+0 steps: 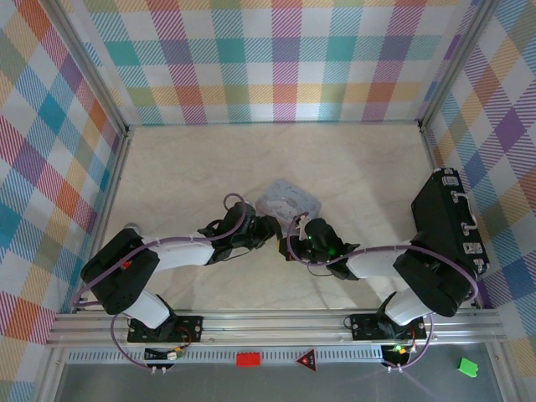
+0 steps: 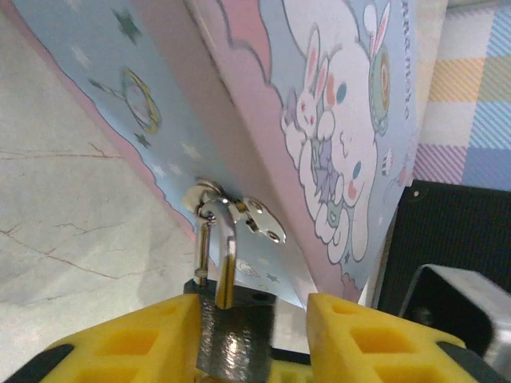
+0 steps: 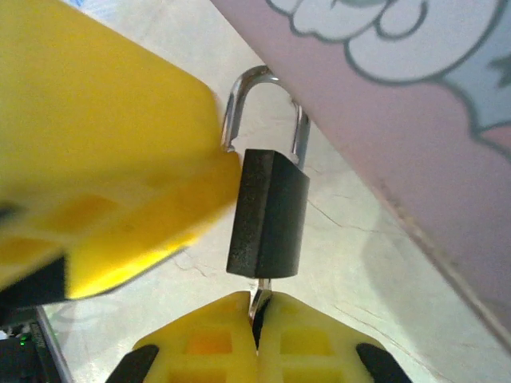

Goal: Unlock a padlock with a key

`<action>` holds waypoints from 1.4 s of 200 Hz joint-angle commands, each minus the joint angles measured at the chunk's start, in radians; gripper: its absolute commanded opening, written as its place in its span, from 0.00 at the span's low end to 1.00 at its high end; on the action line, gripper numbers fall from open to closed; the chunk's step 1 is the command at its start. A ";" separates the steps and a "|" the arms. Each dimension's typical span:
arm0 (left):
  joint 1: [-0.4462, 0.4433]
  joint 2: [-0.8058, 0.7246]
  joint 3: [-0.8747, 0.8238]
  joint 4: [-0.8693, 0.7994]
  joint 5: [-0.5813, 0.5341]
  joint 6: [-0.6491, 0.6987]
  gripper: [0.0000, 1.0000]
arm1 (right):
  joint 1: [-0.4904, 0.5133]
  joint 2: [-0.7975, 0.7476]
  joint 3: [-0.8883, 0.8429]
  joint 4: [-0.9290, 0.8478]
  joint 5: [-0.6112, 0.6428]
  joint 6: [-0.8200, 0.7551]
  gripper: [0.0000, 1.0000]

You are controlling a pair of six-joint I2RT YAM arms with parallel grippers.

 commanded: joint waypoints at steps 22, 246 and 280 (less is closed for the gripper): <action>0.026 -0.063 0.016 -0.048 -0.031 0.022 0.45 | -0.007 -0.001 0.001 0.003 0.011 0.025 0.00; 0.156 0.126 0.475 -0.602 -0.108 0.453 0.69 | -0.243 -0.099 0.096 -0.349 0.088 -0.048 0.00; 0.139 0.227 0.609 -0.598 -0.084 0.517 0.69 | -0.242 -0.094 0.081 -0.326 0.044 -0.013 0.00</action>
